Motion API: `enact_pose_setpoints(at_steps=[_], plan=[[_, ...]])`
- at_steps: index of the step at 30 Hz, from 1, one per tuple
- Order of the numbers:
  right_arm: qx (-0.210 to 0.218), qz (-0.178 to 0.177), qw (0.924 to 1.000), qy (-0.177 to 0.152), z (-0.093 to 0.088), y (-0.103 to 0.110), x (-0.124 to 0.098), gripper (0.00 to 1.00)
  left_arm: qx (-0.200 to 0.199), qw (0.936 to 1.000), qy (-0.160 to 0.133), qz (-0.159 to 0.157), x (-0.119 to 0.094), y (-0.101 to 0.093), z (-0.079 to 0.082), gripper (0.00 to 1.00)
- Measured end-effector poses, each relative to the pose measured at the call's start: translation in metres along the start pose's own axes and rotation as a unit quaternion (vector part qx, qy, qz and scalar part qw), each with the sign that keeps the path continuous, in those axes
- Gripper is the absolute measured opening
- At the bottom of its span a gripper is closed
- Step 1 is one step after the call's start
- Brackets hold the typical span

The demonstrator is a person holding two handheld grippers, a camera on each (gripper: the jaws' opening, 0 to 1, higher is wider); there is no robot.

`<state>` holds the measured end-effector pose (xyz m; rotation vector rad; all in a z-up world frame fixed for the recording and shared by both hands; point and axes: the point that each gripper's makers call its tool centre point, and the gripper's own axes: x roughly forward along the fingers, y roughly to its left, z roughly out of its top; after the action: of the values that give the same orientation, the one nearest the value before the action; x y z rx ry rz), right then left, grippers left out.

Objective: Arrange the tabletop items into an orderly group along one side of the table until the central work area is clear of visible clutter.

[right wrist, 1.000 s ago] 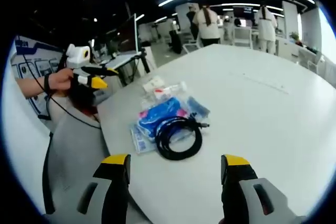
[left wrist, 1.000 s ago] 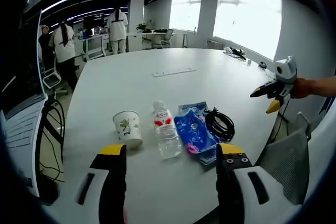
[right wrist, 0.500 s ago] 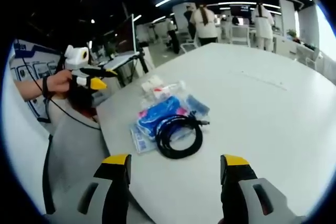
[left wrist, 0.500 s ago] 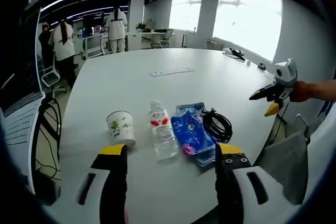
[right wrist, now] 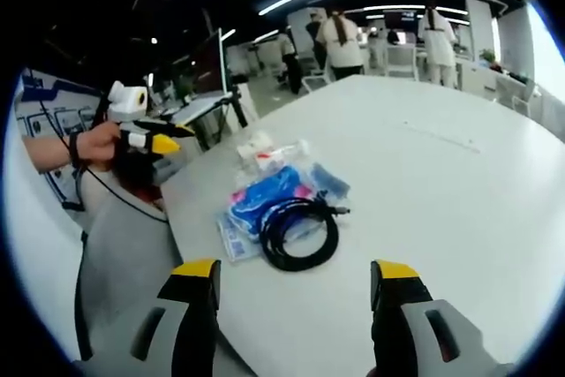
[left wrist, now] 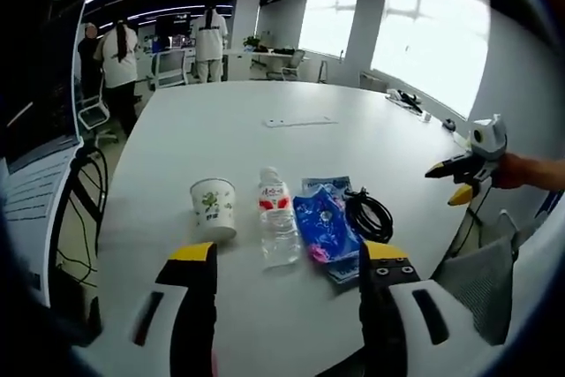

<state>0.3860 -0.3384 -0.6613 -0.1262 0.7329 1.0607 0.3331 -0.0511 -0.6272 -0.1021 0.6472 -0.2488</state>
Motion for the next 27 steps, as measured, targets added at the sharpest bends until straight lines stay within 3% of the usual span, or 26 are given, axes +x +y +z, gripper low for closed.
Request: enact_pose_setpoints(at_steps=[16, 27], plan=[[-0.024, 0.016, 0.9993, 0.022, -0.007, 0.005, 0.007, 0.7, -0.034, 0.999, 0.008, 0.028, -0.005, 0.009, -0.007, 0.63], [-0.022, 0.014, 0.9993, 0.027, -0.006, 0.016, 0.007, 0.69, -0.033, 0.9992, 0.004, 0.023, -0.004, 0.01, -0.004, 0.62]])
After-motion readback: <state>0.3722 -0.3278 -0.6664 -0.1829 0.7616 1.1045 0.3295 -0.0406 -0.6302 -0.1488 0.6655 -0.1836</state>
